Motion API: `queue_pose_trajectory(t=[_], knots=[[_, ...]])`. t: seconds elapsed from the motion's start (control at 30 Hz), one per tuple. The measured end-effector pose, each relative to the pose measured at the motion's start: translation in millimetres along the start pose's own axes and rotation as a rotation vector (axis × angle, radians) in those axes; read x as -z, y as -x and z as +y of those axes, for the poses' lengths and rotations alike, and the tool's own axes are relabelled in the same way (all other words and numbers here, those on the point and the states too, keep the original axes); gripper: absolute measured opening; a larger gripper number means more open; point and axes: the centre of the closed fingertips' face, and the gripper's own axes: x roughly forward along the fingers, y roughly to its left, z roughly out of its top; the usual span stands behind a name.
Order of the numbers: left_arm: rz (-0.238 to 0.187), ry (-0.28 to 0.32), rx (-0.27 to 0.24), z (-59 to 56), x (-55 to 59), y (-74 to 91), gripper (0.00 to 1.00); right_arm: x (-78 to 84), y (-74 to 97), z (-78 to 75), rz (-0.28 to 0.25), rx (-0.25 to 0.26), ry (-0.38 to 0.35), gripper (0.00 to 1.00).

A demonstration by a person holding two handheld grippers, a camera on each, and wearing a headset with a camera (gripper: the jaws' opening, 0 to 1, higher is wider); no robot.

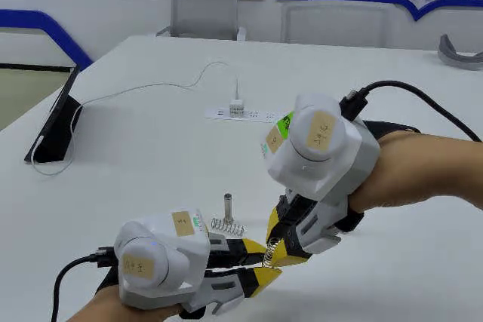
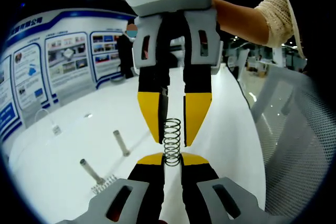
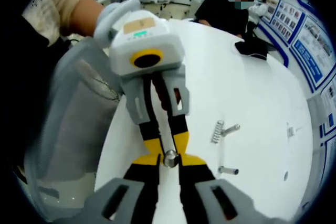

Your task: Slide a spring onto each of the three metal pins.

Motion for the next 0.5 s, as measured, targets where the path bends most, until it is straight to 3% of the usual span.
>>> queue_pose_trajectory(t=[0.5], knots=[[-0.017,0.003,-0.003,-0.1,-7.6,-1.0,0.11,2.7,-0.8,-3.2,0.003,0.009,-0.007,0.13]])
